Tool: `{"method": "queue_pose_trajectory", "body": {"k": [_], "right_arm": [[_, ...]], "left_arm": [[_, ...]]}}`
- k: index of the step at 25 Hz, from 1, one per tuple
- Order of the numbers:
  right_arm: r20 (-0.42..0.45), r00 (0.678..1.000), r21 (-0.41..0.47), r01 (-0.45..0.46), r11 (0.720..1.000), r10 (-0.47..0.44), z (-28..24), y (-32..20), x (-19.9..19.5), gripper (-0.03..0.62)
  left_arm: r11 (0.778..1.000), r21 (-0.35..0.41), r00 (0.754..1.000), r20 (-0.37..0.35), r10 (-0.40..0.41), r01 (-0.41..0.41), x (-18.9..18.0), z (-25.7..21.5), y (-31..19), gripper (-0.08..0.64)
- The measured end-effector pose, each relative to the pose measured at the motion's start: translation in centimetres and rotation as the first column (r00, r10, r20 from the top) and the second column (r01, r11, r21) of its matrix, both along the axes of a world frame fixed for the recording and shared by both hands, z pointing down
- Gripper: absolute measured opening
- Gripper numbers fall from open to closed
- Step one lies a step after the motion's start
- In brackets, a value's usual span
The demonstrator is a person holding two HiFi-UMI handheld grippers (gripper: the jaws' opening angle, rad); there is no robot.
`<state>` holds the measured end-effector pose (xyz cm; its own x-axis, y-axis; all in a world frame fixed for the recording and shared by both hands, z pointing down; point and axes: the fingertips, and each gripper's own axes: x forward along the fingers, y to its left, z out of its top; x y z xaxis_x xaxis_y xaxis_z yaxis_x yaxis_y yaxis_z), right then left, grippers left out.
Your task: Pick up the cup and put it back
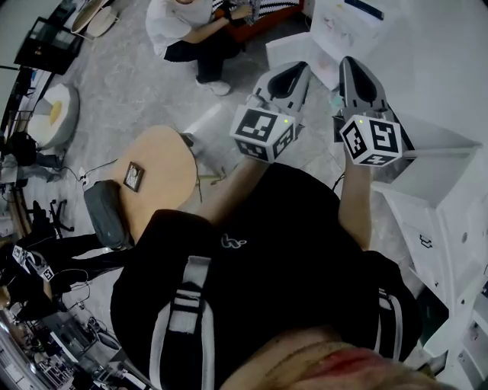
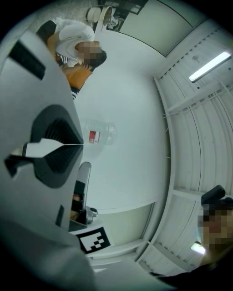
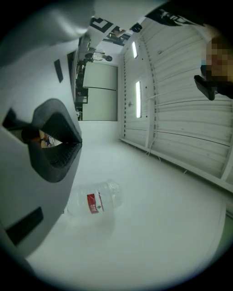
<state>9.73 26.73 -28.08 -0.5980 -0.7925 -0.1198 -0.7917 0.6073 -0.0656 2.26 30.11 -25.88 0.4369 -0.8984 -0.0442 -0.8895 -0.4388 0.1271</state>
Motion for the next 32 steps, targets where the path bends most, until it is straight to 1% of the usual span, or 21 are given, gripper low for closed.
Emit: {"method": "queue_pose_trajectory", "body": {"k": [4, 7, 10, 14, 19, 24, 27, 29, 32], "right_arm": [[0.014, 1.0, -0.017, -0.001, 1.0, 0.001, 0.5, -0.3, -0.1, 0.01], [0.014, 1.0, -0.033, -0.001, 0.999, 0.001, 1.0, -0.5, -0.7, 0.009], [0.005, 1.0, -0.04, -0.009, 0.999, 0.01, 1.2, -0.9, -1.3, 0.011], [-0.007, 0.999, -0.06, -0.046, 0.997, 0.046, 1.8, -2.5, -1.1, 0.011], [-0.009, 0.997, -0.084, -0.082, 0.993, 0.082, 3.1, -5.5, -1.0, 0.01], [0.021, 0.994, -0.093, -0.107, 0.99, 0.109, 3.7, -10.0, -2.1, 0.01], [0.039, 0.992, -0.089, -0.113, 0.99, 0.117, 3.5, -13.4, -3.5, 0.011], [0.036, 0.993, -0.083, -0.105, 0.991, 0.108, 3.3, -16.0, -4.9, 0.01], [0.031, 0.995, -0.094, -0.094, 0.991, 0.097, 3.5, -20.2, -6.7, 0.011]], "left_arm": [[1.0, -0.011, 1.0, 0.015, -0.008, 0.008, -0.4, 0.2, 0.2, 0.014], [0.999, -0.032, 1.0, 0.011, -0.018, 0.019, -1.5, 0.8, 0.0, 0.014], [0.999, -0.042, 1.0, -0.006, -0.022, 0.022, -2.6, 1.0, -1.2, 0.014], [0.999, -0.048, 1.0, -0.018, -0.007, 0.006, -3.4, 1.3, -3.6, 0.014], [0.997, -0.072, 0.999, -0.035, 0.007, -0.009, -4.2, 2.6, -7.7, 0.014], [0.994, -0.108, 0.999, -0.031, 0.023, -0.026, -5.9, 4.1, -13.0, 0.014], [0.991, -0.126, 0.999, -0.005, 0.045, -0.045, -7.1, 4.8, -16.5, 0.014], [0.989, -0.137, 0.998, 0.013, 0.066, -0.063, -7.9, 5.3, -19.1, 0.014], [0.982, -0.162, 0.995, 0.007, 0.097, -0.095, -9.1, 5.9, -22.8, 0.014]]}}
